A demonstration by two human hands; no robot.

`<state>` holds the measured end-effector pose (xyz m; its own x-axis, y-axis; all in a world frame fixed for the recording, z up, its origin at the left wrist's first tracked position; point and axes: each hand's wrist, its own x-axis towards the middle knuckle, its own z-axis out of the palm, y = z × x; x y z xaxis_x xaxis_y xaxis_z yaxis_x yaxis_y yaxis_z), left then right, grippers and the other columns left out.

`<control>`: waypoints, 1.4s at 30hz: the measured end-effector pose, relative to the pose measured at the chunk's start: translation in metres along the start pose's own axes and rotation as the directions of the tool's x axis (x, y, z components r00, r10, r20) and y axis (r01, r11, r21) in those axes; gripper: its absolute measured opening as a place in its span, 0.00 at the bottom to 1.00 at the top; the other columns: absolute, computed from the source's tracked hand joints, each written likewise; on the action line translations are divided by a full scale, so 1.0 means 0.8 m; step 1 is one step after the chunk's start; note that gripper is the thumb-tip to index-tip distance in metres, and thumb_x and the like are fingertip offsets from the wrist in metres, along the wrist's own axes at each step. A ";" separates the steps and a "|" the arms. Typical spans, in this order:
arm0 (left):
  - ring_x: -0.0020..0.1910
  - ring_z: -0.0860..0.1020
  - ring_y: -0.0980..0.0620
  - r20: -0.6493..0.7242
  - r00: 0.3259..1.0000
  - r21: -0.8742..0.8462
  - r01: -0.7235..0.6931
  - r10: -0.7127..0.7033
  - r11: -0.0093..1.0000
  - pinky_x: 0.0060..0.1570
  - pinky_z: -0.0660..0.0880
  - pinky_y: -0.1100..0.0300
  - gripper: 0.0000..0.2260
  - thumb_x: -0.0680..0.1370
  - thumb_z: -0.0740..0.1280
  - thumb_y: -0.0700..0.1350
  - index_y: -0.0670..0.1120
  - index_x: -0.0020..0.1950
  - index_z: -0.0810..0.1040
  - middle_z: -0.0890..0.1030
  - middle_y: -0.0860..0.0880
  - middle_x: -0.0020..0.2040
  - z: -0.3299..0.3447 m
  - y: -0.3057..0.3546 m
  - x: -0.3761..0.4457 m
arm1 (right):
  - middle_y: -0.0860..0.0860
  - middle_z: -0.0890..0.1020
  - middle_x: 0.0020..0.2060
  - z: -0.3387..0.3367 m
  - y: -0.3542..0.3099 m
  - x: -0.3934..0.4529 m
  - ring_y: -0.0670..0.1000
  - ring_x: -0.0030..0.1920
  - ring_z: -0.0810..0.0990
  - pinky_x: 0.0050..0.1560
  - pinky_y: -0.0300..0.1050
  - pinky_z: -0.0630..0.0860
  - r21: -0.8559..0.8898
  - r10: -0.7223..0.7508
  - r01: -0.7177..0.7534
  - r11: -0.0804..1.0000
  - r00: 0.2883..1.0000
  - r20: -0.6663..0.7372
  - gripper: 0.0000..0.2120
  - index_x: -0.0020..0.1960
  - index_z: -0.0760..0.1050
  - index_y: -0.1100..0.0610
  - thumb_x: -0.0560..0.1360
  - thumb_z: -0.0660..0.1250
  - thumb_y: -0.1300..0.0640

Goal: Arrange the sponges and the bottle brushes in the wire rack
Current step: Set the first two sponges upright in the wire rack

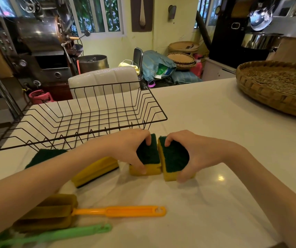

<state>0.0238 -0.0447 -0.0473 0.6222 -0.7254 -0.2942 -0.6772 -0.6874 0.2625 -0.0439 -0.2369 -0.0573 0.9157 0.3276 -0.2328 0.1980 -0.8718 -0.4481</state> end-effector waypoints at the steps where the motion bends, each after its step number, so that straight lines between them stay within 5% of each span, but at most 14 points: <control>1: 0.47 0.68 0.55 -0.006 1.000 0.005 -0.001 0.001 1.000 0.36 0.66 0.68 0.26 0.64 0.75 0.53 0.51 0.55 0.66 0.69 0.53 0.51 0.000 0.000 0.000 | 0.47 0.69 0.54 -0.002 -0.004 -0.002 0.48 0.53 0.68 0.51 0.41 0.75 -0.040 0.007 -0.007 0.999 1.000 0.006 0.34 0.60 0.64 0.47 0.60 0.77 0.48; 6: 0.48 0.69 0.54 0.005 1.000 -0.017 -0.026 0.026 1.000 0.39 0.68 0.66 0.24 0.63 0.75 0.55 0.54 0.53 0.67 0.70 0.53 0.51 -0.006 0.006 -0.005 | 0.49 0.72 0.52 -0.015 -0.015 -0.006 0.49 0.50 0.71 0.48 0.43 0.76 -0.122 0.012 -0.009 0.992 1.000 0.022 0.29 0.57 0.67 0.47 0.61 0.77 0.51; 9: 0.51 0.72 0.52 0.043 0.998 -0.065 -0.047 0.050 0.997 0.50 0.75 0.57 0.23 0.62 0.74 0.58 0.56 0.50 0.67 0.73 0.53 0.53 -0.016 0.014 -0.016 | 0.47 0.71 0.52 -0.032 -0.021 -0.013 0.48 0.51 0.71 0.47 0.39 0.74 -0.121 0.022 -0.014 0.993 0.998 0.061 0.27 0.54 0.66 0.44 0.61 0.76 0.52; 17: 0.55 0.74 0.54 -0.067 0.991 -0.120 -0.120 0.112 0.985 0.58 0.74 0.55 0.21 0.59 0.74 0.60 0.58 0.46 0.70 0.75 0.55 0.55 -0.083 0.012 -0.049 | 0.43 0.71 0.57 -0.100 -0.048 -0.016 0.48 0.59 0.70 0.60 0.45 0.71 -0.110 -0.015 0.022 0.994 0.998 0.069 0.25 0.53 0.69 0.42 0.62 0.77 0.51; 21: 0.57 0.72 0.59 -0.130 0.986 -0.142 -0.122 0.103 0.982 0.58 0.72 0.61 0.20 0.58 0.71 0.59 0.59 0.46 0.71 0.74 0.59 0.55 -0.118 -0.009 -0.053 | 0.43 0.70 0.60 -0.131 -0.059 0.002 0.47 0.61 0.68 0.62 0.46 0.70 -0.092 -0.051 0.050 0.994 0.999 -0.009 0.25 0.53 0.69 0.41 0.61 0.77 0.51; 26: 0.58 0.74 0.56 -0.236 0.969 -0.114 -0.098 0.069 0.989 0.61 0.73 0.53 0.25 0.55 0.73 0.62 0.58 0.48 0.72 0.74 0.58 0.56 -0.149 -0.044 -0.049 | 0.43 0.71 0.61 -0.147 -0.061 0.044 0.47 0.62 0.69 0.63 0.45 0.68 -0.041 -0.108 0.104 0.994 0.987 -0.121 0.26 0.53 0.70 0.40 0.60 0.77 0.51; 33: 0.59 0.72 0.51 -0.341 0.940 -0.168 -0.043 -0.018 0.985 0.61 0.72 0.51 0.24 0.62 0.77 0.51 0.52 0.53 0.72 0.73 0.52 0.58 -0.152 -0.105 -0.022 | 0.45 0.72 0.59 -0.145 -0.044 0.115 0.49 0.60 0.71 0.57 0.42 0.73 0.050 -0.152 0.168 0.984 0.959 -0.239 0.29 0.56 0.70 0.44 0.60 0.79 0.53; 37: 0.60 0.71 0.50 -0.394 0.916 -0.228 -0.012 -0.081 0.974 0.59 0.71 0.58 0.25 0.62 0.77 0.49 0.50 0.55 0.71 0.73 0.52 0.58 -0.139 -0.141 0.007 | 0.48 0.71 0.61 -0.133 -0.028 0.156 0.51 0.62 0.71 0.61 0.48 0.75 0.113 -0.136 0.175 0.978 0.947 -0.292 0.32 0.58 0.69 0.45 0.59 0.79 0.54; 42: 0.64 0.69 0.47 -0.373 0.910 -0.270 0.077 -0.179 0.960 0.64 0.70 0.50 0.26 0.62 0.77 0.49 0.49 0.55 0.69 0.72 0.47 0.63 -0.116 -0.182 0.040 | 0.50 0.71 0.59 -0.110 -0.016 0.195 0.51 0.60 0.71 0.60 0.47 0.76 0.144 -0.140 0.209 0.967 0.913 -0.383 0.34 0.60 0.67 0.51 0.59 0.79 0.59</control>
<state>0.1787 0.0284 -0.0099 0.8339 -0.5511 0.0281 -0.4956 -0.7255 0.4776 0.1275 -0.2067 -0.0118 0.9423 0.2819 0.1808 0.3324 -0.7226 -0.6061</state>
